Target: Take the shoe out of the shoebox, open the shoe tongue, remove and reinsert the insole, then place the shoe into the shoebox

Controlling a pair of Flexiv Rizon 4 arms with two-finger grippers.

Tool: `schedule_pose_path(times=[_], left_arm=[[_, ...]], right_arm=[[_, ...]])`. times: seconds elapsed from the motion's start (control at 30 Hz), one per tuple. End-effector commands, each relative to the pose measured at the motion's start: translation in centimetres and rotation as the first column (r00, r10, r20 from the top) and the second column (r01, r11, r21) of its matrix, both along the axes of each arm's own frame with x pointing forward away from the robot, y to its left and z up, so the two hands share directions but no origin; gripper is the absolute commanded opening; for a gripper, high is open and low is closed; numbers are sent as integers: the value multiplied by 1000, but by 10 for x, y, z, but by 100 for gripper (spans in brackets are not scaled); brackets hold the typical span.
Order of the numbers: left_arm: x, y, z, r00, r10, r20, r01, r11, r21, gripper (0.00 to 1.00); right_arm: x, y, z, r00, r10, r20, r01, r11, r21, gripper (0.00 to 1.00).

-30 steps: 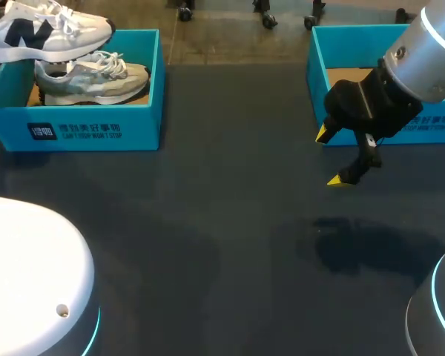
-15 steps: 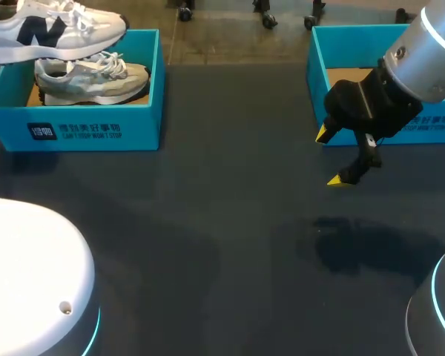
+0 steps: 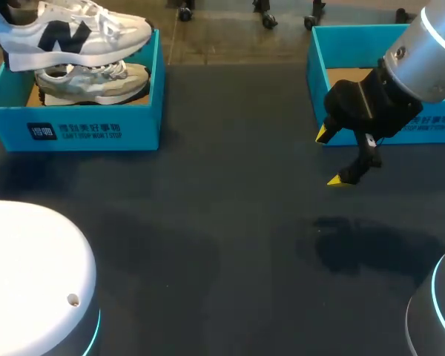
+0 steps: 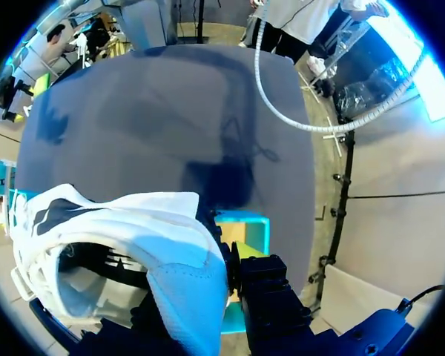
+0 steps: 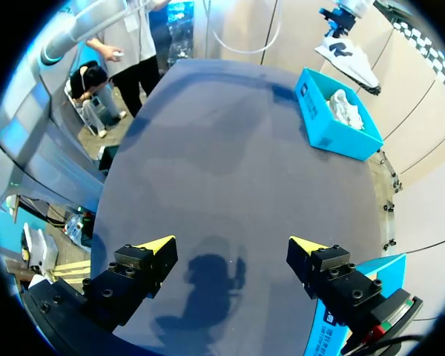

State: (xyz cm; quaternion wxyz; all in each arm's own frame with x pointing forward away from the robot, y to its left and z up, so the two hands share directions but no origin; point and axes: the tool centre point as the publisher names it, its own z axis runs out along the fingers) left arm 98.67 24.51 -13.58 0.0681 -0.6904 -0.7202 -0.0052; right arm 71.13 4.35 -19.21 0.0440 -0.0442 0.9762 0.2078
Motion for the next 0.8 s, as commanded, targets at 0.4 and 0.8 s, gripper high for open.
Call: schedule_pose_path(times=[0.4,0.8], left_arm=[[-66,-52,-5,989,-10,145,4,999,36,0],[-98,-86,-18,991,19,131,-25,999,48,0]], right_arm=[[1,1,-1,1000,-1,0,1,1000,-2,100],[1,1,-1,1000,-1,0,1,1000,-2,100]])
